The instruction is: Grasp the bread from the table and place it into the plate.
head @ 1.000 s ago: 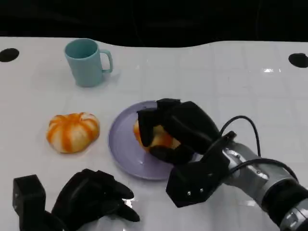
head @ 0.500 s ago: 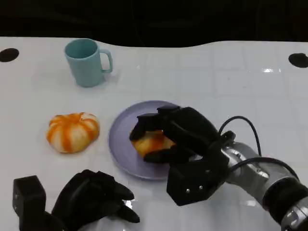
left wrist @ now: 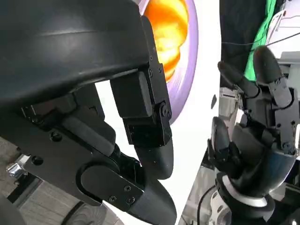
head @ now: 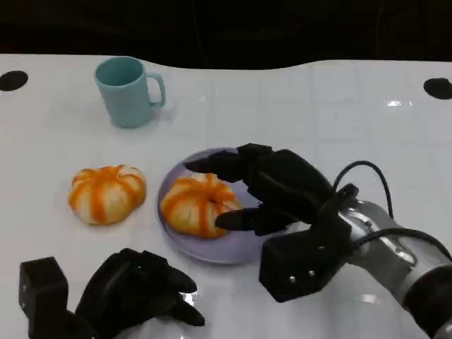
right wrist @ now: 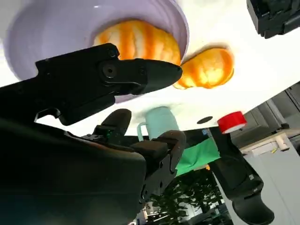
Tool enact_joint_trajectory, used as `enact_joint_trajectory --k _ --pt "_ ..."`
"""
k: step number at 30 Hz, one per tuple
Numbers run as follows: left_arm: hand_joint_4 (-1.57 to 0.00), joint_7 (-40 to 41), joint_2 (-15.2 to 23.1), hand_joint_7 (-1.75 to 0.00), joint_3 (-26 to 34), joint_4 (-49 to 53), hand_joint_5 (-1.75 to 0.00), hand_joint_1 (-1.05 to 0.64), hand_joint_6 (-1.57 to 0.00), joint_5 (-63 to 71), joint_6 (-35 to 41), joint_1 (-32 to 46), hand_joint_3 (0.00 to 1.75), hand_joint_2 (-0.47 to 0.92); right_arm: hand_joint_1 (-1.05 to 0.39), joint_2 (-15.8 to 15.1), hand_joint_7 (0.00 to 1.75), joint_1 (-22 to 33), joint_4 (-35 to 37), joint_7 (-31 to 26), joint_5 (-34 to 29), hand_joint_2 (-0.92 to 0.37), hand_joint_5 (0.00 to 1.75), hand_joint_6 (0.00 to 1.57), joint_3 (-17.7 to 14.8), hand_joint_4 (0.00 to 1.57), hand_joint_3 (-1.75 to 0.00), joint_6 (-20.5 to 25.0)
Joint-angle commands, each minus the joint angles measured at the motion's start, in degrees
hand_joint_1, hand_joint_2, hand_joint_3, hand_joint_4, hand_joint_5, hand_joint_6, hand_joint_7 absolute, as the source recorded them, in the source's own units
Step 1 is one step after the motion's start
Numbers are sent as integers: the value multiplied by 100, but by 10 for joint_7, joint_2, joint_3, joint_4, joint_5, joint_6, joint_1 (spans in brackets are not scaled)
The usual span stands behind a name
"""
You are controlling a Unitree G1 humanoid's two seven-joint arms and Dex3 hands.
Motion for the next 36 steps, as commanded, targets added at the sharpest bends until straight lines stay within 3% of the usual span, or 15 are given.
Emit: enact_joint_trajectory --k 1,10,14,16,17,18,19,20,21,22,26,28,32,36 --pt "-157 8 8 -4 -1 -12 -23 -105 -157 2 17 8 0 73 -86 -34 23 34 -54 24 31 -92 69 23 -23 22 -39 -5" --pt "-157 7 6 -3 0 -11 -23 -105 -157 2 20 6 0 72 -76 -76 26 110 -118 18 68 -92 75 36 -67 30 -34 -43" --pt "-157 5 5 -2 1 -9 -23 -105 -157 2 14 5 1 73 -67 -83 30 147 -127 8 93 -92 84 48 -91 43 -25 -77" --pt "-157 9 4 -2 -1 -14 -23 -105 -157 4 16 7 1 73 -64 -84 33 162 -127 3 102 -92 102 58 -102 51 -22 -97" --pt "-157 11 4 -2 -1 -16 -23 -105 -157 5 17 8 0 73 -63 -85 37 172 -131 5 110 -92 121 61 -108 49 -21 -102" --pt "-157 13 4 -2 -2 -19 -23 -105 -157 6 18 9 0 73 -62 -87 43 183 -137 10 121 -92 140 62 -114 49 -20 -104" --pt "-157 15 4 -2 -3 -21 -23 -105 -157 7 18 10 0 73 -60 -87 62 193 -143 17 134 -92 161 59 -120 54 -20 -104" --pt "-157 16 5 -2 -4 -22 -23 -105 -157 8 18 11 0 73 -60 -87 76 199 -147 22 142 -92 167 56 -124 58 -19 -104" --pt "-157 16 4 -2 -4 -21 -23 -105 -157 8 16 10 0 73 -59 -88 84 208 -148 29 161 -92 171 54 -130 60 -19 -112" --pt "-157 14 4 -2 -3 -19 -23 -105 -157 6 15 9 0 74 -55 -88 113 215 -147 36 177 -92 173 50 -134 60 -16 -119" --pt "-157 5 2 -2 -3 -15 -23 -105 -157 1 13 7 0 74 -49 -94 158 249 -165 74 238 -92 175 43 -156 57 -14 -120" --pt "-157 4 1 -2 -3 -18 -23 -105 -157 -1 15 8 0 73 -47 -95 170 272 -182 100 280 -92 175 42 -166 60 -12 -115" --pt "-157 5 0 -3 -3 -20 -23 -105 -157 -2 18 9 0 73 -41 -92 174 317 -223 139 335 -92 175 47 -180 69 -8 -91" --pt "-157 8 0 -3 -4 -25 -22 -105 -157 0 19 12 0 73 -36 -85 175 371 -285 174 392 -92 175 50 -190 71 -7 -27"
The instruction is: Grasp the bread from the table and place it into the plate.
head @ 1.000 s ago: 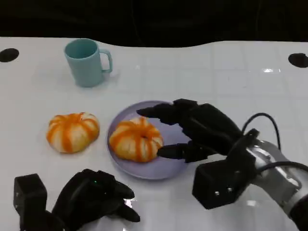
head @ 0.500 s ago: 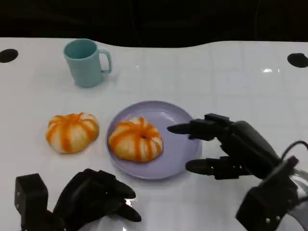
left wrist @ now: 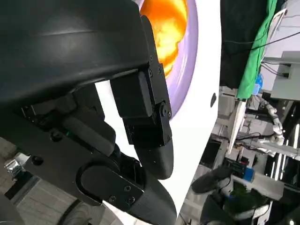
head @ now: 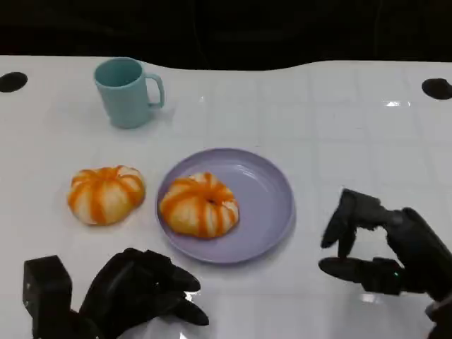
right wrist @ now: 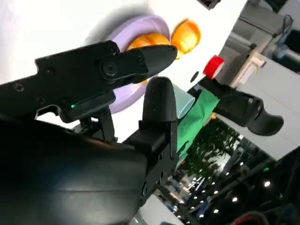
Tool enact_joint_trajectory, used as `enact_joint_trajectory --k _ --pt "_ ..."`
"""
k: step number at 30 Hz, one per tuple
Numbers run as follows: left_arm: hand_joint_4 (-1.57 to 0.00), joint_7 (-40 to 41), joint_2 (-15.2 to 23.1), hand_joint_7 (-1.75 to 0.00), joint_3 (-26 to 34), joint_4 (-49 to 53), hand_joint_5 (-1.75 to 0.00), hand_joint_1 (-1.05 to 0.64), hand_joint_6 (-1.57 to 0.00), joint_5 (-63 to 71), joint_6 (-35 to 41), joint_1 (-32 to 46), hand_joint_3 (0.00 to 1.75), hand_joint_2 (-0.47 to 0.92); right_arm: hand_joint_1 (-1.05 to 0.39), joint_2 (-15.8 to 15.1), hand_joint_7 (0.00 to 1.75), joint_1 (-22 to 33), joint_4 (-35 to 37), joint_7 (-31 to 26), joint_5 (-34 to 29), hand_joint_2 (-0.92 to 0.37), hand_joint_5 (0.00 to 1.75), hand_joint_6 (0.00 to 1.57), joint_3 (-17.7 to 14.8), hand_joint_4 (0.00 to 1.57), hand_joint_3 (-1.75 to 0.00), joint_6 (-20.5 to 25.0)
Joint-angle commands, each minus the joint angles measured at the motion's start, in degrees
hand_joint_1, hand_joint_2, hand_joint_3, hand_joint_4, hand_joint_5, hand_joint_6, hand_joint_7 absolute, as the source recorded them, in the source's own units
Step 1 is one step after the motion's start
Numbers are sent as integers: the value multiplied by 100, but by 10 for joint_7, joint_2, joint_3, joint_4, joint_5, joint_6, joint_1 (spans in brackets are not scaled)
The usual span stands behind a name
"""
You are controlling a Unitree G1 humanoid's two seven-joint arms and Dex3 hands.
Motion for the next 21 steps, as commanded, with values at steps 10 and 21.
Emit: enact_joint_trajectory --k 10,21 --pt "-157 -1 8 -2 1 -15 -22 -105 -156 0 3 10 0 73 -25 29 175 144 -158 61 123 -92 175 50 -37 70 -8 143" --pt "-157 -2 13 -2 4 -14 -21 -105 -157 -3 8 8 0 73 -30 45 175 167 -197 85 156 -92 175 56 -54 78 -9 233"
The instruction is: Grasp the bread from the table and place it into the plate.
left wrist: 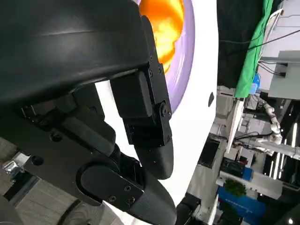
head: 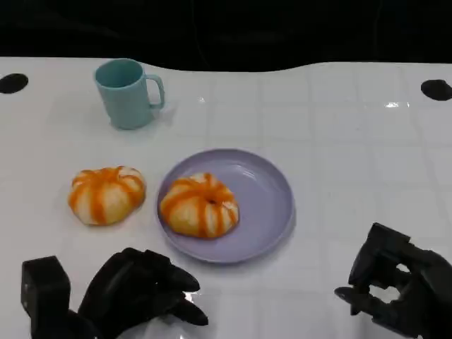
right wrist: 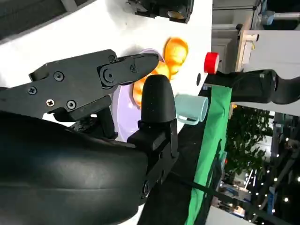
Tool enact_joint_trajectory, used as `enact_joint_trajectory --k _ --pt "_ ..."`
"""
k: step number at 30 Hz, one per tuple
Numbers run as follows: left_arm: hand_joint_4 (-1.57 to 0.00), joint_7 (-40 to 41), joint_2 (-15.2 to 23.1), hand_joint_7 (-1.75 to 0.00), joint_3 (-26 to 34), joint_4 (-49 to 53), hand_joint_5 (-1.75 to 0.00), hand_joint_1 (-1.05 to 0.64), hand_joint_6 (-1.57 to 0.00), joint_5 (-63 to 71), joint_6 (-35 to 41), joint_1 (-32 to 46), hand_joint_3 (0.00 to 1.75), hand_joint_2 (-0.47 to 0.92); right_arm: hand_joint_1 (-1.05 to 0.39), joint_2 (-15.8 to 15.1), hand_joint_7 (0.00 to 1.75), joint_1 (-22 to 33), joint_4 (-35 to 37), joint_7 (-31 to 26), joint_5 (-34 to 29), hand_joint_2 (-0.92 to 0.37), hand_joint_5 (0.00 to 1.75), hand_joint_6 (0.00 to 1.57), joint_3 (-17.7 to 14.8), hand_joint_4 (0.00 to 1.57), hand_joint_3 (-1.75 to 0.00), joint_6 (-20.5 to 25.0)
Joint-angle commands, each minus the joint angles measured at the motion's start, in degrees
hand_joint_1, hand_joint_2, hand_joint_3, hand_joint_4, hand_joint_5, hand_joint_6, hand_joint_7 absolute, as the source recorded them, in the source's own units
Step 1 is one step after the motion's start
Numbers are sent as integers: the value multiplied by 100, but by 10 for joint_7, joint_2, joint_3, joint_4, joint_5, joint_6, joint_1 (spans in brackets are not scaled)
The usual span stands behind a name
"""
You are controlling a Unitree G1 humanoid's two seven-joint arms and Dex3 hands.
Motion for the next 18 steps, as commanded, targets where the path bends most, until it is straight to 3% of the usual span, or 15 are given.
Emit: enact_joint_trajectory --k 1,9,18 --pt "-157 -2 12 -2 4 -2 -21 -105 -157 -2 6 2 0 73 -30 2 175 3 -12 16 30 -92 175 57 -12 78 -9 53" --pt "-157 -2 14 -2 5 3 -21 -105 -157 0 -2 0 0 73 -36 4 175 -8 1 48 43 -92 175 62 -17 80 -7 104" --pt "-157 2 13 -1 7 18 -21 -105 -157 1 -7 -9 1 74 -38 16 175 -22 38 73 38 -92 175 62 -21 79 -6 78"
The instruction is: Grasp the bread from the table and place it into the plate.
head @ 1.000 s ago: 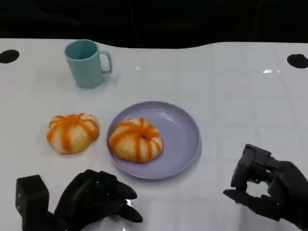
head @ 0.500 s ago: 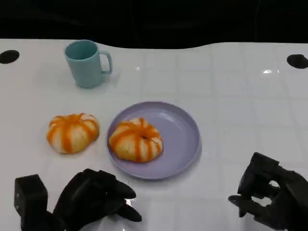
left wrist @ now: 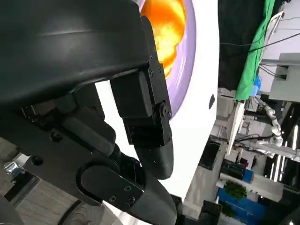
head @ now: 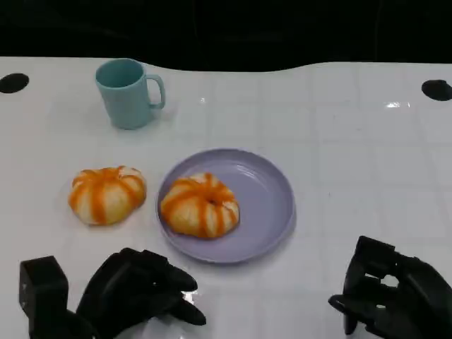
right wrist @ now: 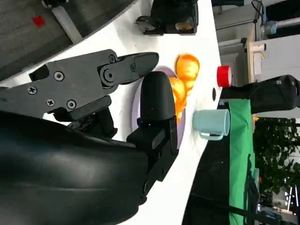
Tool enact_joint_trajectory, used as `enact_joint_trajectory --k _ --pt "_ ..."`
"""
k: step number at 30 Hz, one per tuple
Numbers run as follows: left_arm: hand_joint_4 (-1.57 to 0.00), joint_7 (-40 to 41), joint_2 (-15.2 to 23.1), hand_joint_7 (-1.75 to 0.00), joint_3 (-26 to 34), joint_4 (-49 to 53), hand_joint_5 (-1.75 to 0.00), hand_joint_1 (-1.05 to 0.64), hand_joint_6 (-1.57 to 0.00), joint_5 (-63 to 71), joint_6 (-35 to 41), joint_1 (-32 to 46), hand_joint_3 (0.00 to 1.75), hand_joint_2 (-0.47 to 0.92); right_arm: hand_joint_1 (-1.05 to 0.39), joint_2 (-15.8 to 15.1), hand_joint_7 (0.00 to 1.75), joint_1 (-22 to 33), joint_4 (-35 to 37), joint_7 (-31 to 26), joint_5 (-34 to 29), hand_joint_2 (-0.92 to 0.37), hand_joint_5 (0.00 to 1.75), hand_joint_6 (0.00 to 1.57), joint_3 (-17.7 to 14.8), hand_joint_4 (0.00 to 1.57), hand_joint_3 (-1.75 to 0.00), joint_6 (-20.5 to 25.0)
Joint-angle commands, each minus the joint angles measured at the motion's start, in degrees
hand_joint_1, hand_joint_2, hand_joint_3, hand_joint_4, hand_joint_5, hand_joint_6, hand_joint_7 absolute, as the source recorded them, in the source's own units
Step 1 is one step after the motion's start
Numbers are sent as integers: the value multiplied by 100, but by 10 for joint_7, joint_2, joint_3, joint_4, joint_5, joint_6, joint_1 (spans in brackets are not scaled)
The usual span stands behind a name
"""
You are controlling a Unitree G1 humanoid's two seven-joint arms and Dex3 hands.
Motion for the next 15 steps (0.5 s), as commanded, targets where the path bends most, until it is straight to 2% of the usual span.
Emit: enact_joint_trajectory --k 1,15 --pt "-157 2 11 -2 5 10 -21 -105 -157 2 -5 -8 0 74 -38 3 175 -10 17 7 -4 -92 175 62 -14 80 -6 -21" --pt "-157 -9 13 -2 12 47 -21 -105 -157 3 -26 -23 1 74 -40 15 175 -18 35 7 -22 -92 175 61 -20 79 -7 -29"
